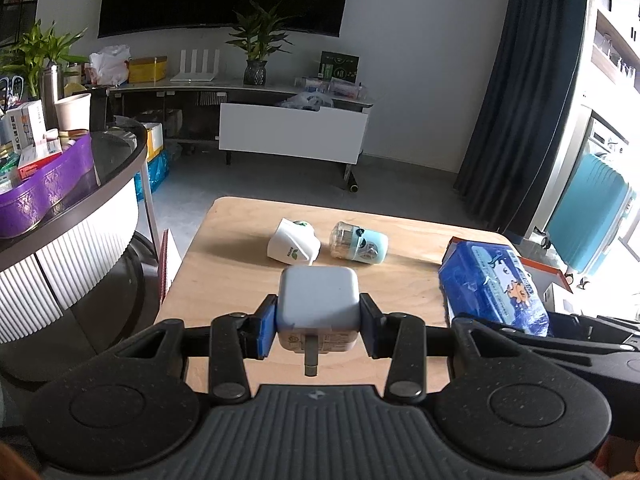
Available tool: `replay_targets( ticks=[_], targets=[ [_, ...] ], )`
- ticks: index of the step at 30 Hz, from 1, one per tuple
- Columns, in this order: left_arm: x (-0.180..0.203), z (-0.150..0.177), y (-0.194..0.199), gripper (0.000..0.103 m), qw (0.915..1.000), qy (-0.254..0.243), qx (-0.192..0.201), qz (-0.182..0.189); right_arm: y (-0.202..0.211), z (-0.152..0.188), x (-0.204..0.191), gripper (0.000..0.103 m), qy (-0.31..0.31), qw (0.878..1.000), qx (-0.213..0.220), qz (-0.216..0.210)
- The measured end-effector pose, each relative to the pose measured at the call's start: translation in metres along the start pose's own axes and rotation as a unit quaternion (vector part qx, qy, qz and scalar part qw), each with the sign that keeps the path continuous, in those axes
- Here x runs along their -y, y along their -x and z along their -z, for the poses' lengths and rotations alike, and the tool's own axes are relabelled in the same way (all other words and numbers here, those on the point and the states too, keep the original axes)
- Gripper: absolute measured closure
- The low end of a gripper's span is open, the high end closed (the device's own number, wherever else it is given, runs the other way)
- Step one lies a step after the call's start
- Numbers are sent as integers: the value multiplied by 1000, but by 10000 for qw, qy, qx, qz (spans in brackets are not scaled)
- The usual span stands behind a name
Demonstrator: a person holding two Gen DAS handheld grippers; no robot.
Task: Organize rigid objects
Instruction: 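Carry the white adapter and blue printed box with both tools over the tray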
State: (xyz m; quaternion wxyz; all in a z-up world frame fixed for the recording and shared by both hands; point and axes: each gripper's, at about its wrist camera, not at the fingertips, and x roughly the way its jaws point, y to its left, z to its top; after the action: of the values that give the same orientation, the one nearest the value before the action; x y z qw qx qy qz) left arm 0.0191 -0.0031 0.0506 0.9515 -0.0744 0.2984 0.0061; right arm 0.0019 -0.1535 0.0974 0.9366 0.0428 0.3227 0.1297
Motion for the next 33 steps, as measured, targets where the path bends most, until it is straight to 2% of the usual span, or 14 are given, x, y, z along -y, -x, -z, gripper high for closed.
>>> replay_targets(
  ticks=[33],
  targets=[
    [35, 11, 11, 61, 9993, -220, 1, 294, 33, 12, 29, 30, -280, 9991, 141, 274]
  ],
)
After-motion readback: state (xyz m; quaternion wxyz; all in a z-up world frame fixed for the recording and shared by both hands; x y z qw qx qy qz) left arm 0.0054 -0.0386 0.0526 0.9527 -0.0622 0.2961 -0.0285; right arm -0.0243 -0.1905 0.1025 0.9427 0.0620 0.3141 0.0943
